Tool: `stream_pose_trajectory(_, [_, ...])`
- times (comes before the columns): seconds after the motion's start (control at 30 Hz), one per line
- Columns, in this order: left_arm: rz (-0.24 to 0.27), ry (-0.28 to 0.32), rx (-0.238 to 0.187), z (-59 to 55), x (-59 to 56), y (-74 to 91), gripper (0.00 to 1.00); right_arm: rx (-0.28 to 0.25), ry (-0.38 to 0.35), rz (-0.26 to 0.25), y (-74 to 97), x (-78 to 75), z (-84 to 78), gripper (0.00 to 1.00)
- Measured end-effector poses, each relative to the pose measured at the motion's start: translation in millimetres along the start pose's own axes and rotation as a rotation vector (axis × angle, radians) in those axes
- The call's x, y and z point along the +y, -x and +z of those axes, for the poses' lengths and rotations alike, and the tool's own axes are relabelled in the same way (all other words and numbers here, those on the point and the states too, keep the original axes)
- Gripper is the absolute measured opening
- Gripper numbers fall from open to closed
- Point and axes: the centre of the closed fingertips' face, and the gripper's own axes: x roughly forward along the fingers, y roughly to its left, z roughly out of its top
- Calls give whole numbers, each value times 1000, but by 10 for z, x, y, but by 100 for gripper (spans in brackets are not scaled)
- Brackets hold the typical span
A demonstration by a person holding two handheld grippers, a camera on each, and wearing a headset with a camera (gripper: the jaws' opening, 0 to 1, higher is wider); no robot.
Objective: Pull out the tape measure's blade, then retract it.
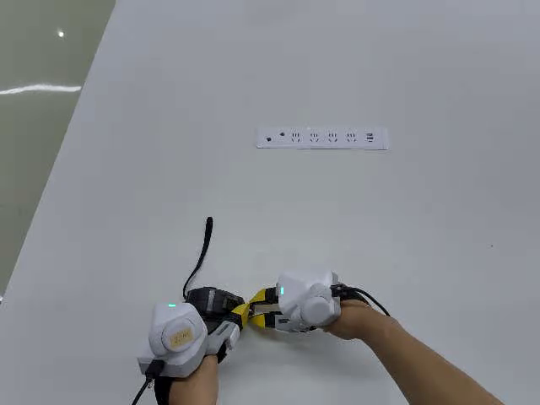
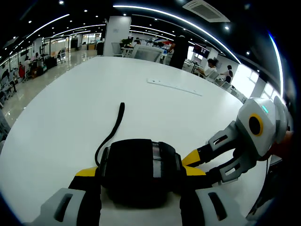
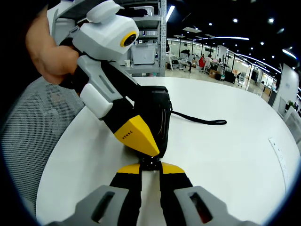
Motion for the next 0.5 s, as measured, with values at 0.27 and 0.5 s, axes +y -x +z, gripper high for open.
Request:
stream_pose_trajectory(0.27, [5,-24,9,-21,-15,0,65,16,27,-16,-16,4,-28,13])
stream_pose_trajectory(0.5, [23,-10,3,-33,-13,10,65,22,28,-32,-8,-20,-16,14])
